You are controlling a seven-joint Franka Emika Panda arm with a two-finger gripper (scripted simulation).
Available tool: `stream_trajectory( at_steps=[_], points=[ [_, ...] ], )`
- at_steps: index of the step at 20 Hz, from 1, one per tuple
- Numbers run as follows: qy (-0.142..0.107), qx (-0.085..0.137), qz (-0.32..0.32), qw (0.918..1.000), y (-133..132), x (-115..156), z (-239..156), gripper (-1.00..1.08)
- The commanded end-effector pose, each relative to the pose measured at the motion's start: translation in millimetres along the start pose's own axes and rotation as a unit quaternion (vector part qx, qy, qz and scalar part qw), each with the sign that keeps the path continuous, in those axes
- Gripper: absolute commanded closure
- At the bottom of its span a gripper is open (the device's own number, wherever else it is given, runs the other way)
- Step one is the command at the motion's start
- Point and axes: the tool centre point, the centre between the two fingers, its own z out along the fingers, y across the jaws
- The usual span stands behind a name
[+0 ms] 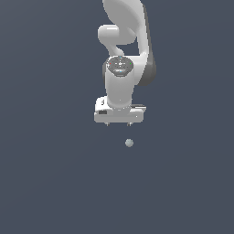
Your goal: Pick up the object and move it to a goal position.
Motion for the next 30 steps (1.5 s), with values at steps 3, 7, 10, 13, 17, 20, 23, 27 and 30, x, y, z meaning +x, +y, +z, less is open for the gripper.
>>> stream_trajectory(
  at_steps=[3,7,10,13,17,20,23,27,30],
  points=[
    [-0.001,0.001,0.003,1.0000,1,0,0,-0.92],
    [-0.009,0.004,0.022,0.9997,6,-2,2,-0.92],
    [-0.012,0.006,0.029,0.9995,9,-2,2,-0.92],
    [-0.011,0.005,0.027,0.9996,8,-2,3,-0.92],
    [-0.008,0.004,0.020,0.9998,2,2,10,-0.92],
    [-0.004,0.003,0.009,0.9999,-6,7,21,-0.92],
    [0.002,0.001,-0.007,1.0000,-18,14,37,-0.92],
    [0.011,0.000,-0.031,0.9995,-37,22,62,-0.92],
    [0.016,0.000,-0.044,0.9989,-48,26,76,-0.92]
  ],
)
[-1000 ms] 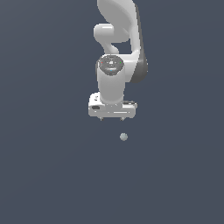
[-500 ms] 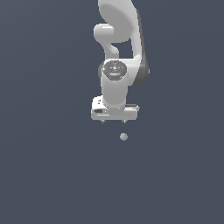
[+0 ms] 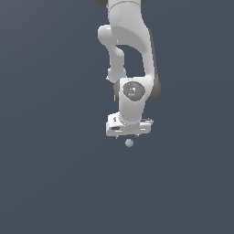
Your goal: Pick up the object and move it to a goal position.
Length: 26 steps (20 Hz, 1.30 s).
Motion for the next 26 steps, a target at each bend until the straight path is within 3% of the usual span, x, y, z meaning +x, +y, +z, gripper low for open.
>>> stream_trajectory(
  at_steps=[1,11,26],
  points=[
    [0.005,0.000,-0.010,0.9999,-8,4,11,-0.92],
    [0.007,0.000,-0.018,0.9998,-15,5,23,-0.92],
    [0.008,0.000,-0.019,0.9998,-16,7,71,-0.92]
  ],
)
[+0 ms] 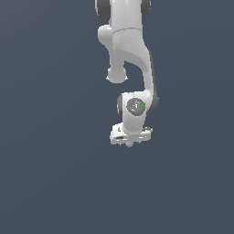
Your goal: Pick up the object and move it to a goal position.
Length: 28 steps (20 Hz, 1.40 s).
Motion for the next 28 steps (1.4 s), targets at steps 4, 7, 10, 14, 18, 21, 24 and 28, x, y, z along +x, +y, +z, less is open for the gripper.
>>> stream_trajectory(
  at_steps=[4,7,10,14,18,21,24,28],
  points=[
    [0.001,0.000,0.000,1.0000,0,1,1,1.08],
    [0.001,0.000,0.000,1.0000,0,1,1,1.08],
    [0.001,0.000,0.000,1.0000,0,1,1,1.08],
    [0.001,0.000,0.000,1.0000,3,2,-2,1.08],
    [0.001,0.000,0.000,1.0000,16,8,-12,1.08],
    [0.001,0.000,0.000,1.0000,32,15,-24,1.08],
    [0.001,0.000,0.000,1.0000,52,23,-39,1.08],
    [0.001,0.000,0.000,1.0000,81,37,-62,1.08]
  ],
)
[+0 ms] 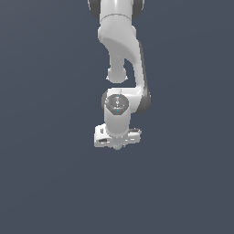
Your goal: Pick up the object and move it to a goal position.
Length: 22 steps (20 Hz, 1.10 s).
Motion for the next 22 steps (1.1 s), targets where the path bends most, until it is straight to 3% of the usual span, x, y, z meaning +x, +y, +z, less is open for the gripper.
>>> stream_trajectory(
  at_steps=[1,11,22],
  points=[
    [0.000,0.000,0.000,1.0000,19,9,-15,1.08],
    [0.000,0.000,0.000,1.0000,83,40,-64,1.08],
    [0.000,0.000,0.000,1.0000,105,52,-81,1.08]
  ],
)
